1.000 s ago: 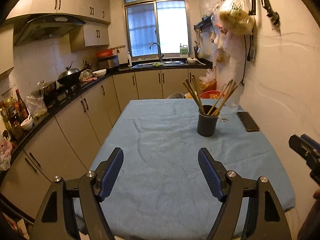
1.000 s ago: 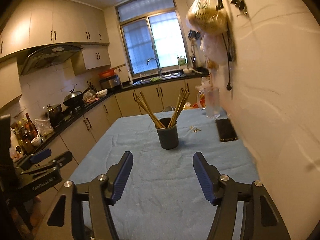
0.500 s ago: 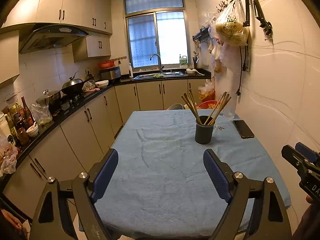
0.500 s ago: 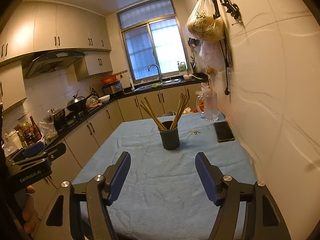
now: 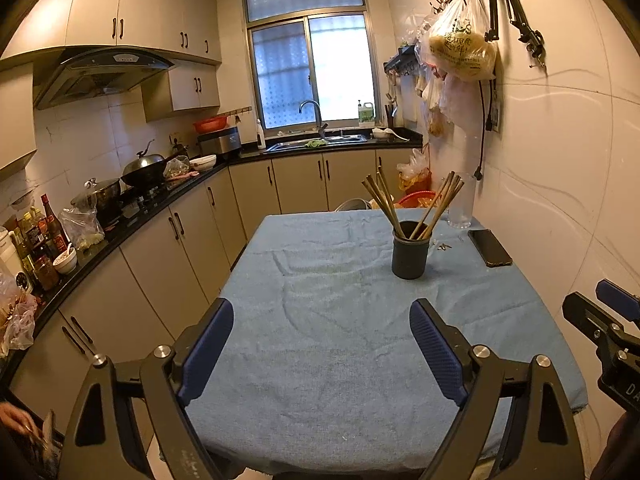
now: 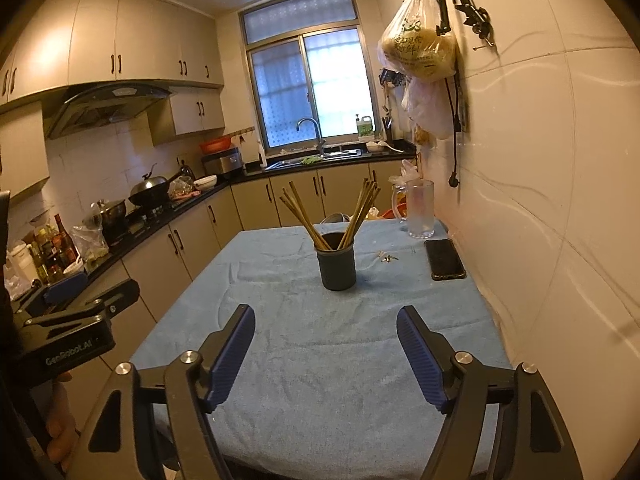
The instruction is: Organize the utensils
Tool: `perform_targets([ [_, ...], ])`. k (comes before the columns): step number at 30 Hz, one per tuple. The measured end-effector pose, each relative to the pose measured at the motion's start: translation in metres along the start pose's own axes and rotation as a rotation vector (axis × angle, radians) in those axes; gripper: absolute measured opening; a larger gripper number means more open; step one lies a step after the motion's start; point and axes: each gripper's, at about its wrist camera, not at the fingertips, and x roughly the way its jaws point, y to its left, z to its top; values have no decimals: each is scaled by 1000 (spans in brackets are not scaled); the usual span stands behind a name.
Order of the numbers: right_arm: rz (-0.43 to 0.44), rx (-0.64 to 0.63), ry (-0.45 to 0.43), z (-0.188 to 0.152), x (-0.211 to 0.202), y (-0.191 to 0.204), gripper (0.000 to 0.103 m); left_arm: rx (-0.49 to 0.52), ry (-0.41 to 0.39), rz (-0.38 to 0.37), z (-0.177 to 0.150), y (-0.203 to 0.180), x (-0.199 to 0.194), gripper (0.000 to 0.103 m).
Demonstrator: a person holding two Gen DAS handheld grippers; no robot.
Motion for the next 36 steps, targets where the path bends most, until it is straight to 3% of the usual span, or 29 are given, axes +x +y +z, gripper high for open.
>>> perform_targets([
  [36, -42, 6, 18, 4, 33, -6, 76, 21, 60, -75, 5, -15, 37, 90],
])
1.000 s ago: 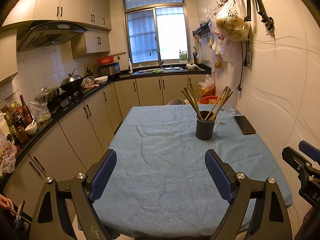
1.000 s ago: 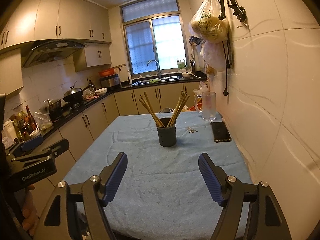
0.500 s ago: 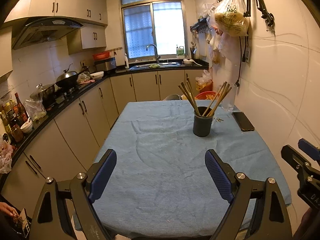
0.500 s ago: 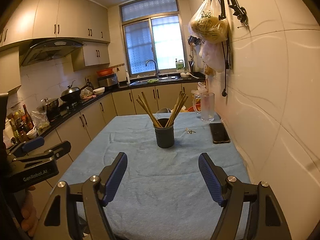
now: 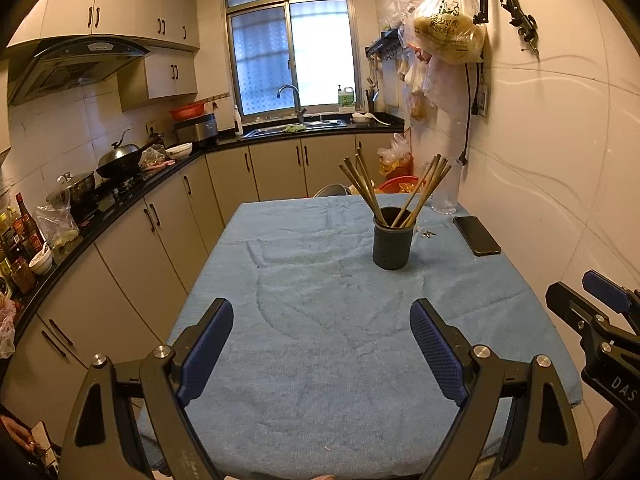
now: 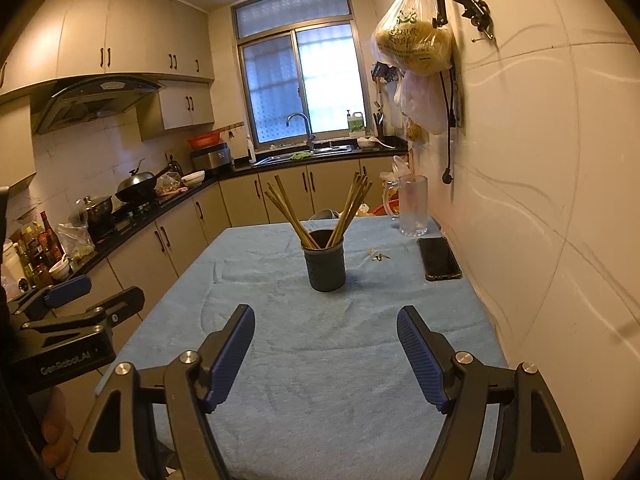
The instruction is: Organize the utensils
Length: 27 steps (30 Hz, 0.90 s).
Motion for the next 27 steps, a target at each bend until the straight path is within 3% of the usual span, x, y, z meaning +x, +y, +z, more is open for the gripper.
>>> perform_targets([
  [27, 17, 33, -24, 6, 12, -10, 76, -15, 0, 19, 7, 5, 10, 90],
])
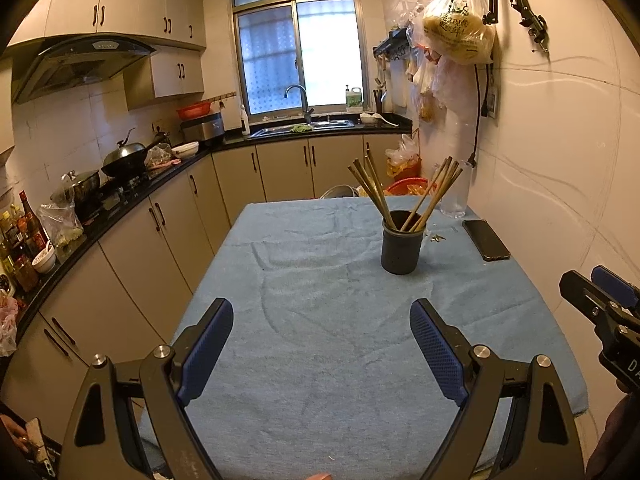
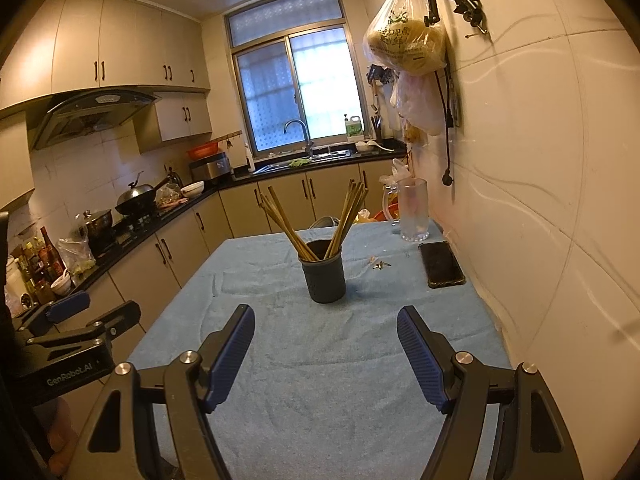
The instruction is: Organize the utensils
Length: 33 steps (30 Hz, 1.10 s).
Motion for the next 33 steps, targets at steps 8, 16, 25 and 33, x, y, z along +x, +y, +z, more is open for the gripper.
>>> perform_targets([
  [8, -4, -9, -7, 4, 0, 3, 76, -2, 2, 8, -2, 2, 0, 90],
  [16, -11, -23, 1, 5, 2, 9, 76, -12, 13, 6, -2, 5, 5, 90],
  [25, -19, -33, 3, 4, 5, 11, 76, -17, 23, 0, -3, 6, 9, 90],
  [33, -25, -32, 10, 4, 13, 10, 76, -8, 37, -4, -2, 5, 21, 90],
])
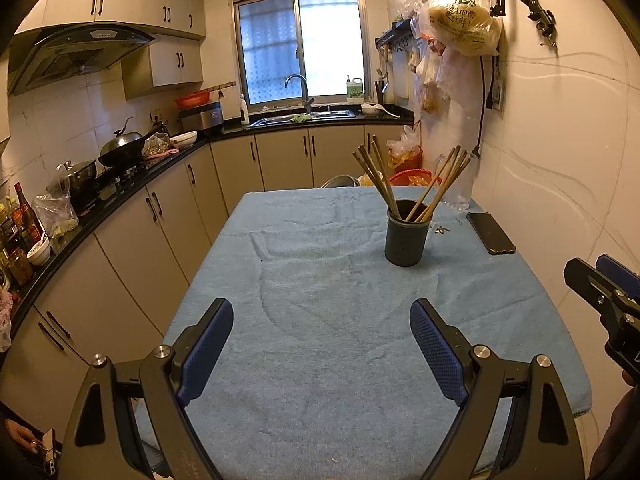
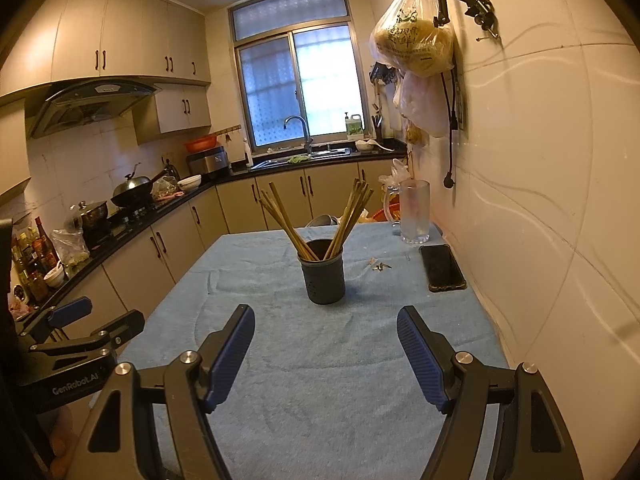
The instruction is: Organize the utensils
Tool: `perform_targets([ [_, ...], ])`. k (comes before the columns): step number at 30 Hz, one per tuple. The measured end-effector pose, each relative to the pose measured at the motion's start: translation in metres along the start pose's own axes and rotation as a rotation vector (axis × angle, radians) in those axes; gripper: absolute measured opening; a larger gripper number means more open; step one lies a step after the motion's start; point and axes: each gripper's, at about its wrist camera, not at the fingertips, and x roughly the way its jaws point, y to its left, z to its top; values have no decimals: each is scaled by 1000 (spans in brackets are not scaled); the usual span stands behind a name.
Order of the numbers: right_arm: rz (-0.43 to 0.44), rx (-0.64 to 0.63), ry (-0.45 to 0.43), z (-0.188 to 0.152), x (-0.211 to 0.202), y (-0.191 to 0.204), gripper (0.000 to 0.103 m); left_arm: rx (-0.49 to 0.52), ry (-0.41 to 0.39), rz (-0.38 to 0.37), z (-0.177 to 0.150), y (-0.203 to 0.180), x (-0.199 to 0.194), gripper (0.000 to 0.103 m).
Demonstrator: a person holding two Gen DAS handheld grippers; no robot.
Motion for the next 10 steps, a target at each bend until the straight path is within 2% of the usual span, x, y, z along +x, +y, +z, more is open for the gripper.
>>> perform_targets([
  [6, -12, 0, 23, 3, 15, -3, 76, -5, 15, -8, 0, 0, 14, 90],
  [10, 1, 11, 71, 3, 38, -15, 76, -56, 13, -57, 0, 7, 34, 90],
])
